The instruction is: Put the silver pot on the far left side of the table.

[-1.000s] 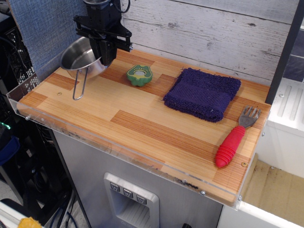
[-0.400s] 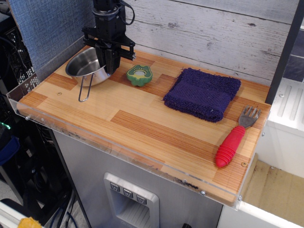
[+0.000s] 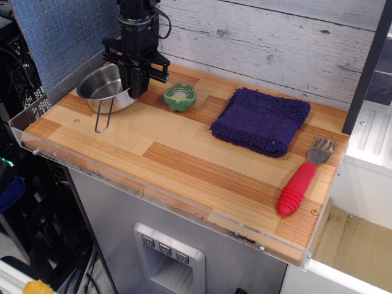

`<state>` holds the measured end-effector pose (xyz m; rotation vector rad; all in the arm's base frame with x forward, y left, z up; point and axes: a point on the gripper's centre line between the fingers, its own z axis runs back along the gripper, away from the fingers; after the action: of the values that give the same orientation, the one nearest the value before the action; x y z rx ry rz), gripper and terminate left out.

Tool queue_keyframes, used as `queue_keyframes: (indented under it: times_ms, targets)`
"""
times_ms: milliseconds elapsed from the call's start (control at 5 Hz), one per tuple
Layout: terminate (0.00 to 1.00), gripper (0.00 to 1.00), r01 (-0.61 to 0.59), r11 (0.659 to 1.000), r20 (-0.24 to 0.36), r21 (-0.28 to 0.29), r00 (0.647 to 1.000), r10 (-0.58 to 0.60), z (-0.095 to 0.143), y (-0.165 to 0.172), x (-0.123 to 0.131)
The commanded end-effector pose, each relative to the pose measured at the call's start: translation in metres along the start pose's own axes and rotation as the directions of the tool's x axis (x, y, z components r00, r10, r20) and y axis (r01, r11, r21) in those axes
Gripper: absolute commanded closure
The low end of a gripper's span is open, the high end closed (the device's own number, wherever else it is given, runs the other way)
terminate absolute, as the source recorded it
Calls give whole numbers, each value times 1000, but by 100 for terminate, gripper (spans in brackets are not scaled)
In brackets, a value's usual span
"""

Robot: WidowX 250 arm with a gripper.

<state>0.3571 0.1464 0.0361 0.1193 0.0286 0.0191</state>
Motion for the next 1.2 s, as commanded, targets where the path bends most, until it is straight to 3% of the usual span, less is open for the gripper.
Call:
queue_keyframes:
  times_ms: [0,200,600,800,1000]
  targets:
    - [0,100,-47,999,7,12,999,47,7,16,-2]
    - [0,0,-54,999,10,-5,998,54,15,16,-2]
    - [0,0,-40,999,141,-24,989,43,65,11,-11]
    - [0,0,-13,999,182,-41,983,20,93,2,-17]
    - [0,0,58,995,213,-76,976,-41,106,-19,-14]
